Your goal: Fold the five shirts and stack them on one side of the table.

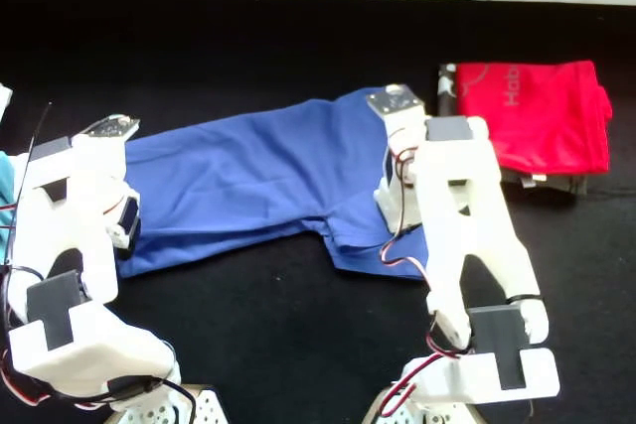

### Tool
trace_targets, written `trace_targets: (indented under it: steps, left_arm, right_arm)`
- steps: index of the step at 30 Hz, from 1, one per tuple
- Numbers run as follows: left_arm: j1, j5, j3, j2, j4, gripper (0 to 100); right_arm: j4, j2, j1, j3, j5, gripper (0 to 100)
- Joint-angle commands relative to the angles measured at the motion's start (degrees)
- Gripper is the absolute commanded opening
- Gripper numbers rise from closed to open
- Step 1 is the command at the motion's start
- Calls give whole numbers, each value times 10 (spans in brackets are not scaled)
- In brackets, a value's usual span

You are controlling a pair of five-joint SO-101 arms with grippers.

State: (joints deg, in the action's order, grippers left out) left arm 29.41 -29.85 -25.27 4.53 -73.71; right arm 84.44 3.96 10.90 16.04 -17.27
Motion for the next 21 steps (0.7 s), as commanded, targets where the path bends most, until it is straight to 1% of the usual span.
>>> trace_targets:
  steps: [1, 3, 5, 8, 11, 14, 17, 19, 21]
  left_arm:
    - [4, -6, 2, -28, -3, 14]
    - [5, -7, 7, -29, -24, 48]
    - [5, -7, 7, -33, -41, 115]
    - [6, -28, 8, -34, -53, 184]
    - [7, -38, 20, -35, -64, 175]
    - [9, -38, 85, -35, -118, 163]
    - [9, -38, 191, -35, -173, 163]
    - [9, -35, 258, -31, -193, 163]
    - [6, -25, 294, -27, -194, 142]
  right_arm:
    - [-4, 1, 5, -2, 7, 5]
    - [0, 2, 7, -6, 7, 9]
    - [2, 4, 8, -7, 7, 14]
    - [15, 6, 8, -10, 5, 80]
    - [22, 28, 7, -22, 6, 154]
    - [22, 68, 8, -40, 6, 159]
    - [20, 106, 8, -66, 6, 159]
    - [17, 119, 8, -89, 6, 159]
    - [7, 114, 8, -104, 6, 159]
